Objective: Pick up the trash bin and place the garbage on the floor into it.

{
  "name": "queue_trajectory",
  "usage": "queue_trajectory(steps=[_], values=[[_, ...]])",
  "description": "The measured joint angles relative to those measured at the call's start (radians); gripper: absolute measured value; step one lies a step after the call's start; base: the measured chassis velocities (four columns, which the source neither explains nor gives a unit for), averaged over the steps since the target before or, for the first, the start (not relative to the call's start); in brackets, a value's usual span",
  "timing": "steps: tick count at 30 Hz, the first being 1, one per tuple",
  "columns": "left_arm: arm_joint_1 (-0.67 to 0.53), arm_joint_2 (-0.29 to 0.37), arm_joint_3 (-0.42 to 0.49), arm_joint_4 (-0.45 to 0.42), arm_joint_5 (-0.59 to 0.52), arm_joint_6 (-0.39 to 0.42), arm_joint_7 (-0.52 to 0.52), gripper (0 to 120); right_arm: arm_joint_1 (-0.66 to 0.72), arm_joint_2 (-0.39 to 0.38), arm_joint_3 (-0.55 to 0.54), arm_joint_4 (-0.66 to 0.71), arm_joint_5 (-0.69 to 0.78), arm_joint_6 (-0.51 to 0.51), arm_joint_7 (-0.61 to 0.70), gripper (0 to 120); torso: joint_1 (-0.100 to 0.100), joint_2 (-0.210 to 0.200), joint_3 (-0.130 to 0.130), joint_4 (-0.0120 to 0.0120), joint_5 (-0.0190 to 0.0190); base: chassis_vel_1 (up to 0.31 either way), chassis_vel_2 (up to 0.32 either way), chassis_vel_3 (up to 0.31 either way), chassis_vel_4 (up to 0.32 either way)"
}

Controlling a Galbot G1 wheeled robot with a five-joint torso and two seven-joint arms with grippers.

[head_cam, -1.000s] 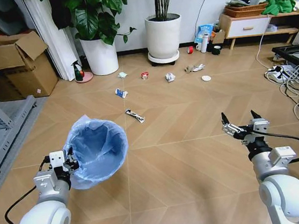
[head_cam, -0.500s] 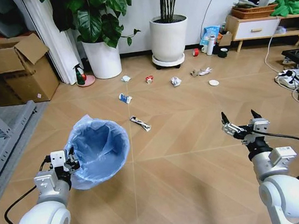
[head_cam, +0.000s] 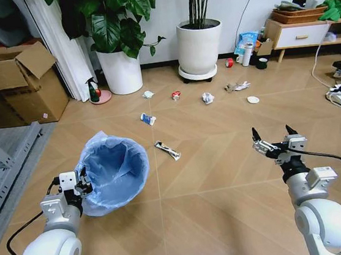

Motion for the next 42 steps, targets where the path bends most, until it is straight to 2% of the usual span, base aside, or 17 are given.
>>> queue_trajectory(steps=[33,37,42], values=[[0.003,-0.014,0.006,0.007,0.017,-0.010,0.009,0,0.000,0.000,-0.007,-0.010,-0.002,0.005,-0.018,100,0.000,0.000,0.000,-0.0001,0.0005,-0.150,0.278,0.148,-0.277],[0.007,-0.023,0.005,0.008,0.018,-0.011,0.007,0,0.000,-0.018,-0.035,-0.045,-0.008,0.001,-0.032,100,0.000,0.000,0.000,0.0001,0.0000,-0.102,0.218,0.135,-0.159],[-0.004,-0.025,0.013,0.025,0.018,-0.011,0.008,0,0.006,-0.083,-0.060,-0.123,0.014,0.001,-0.063,100,0.000,0.000,0.000,-0.0001,0.0005,-0.034,0.012,0.017,-0.025]])
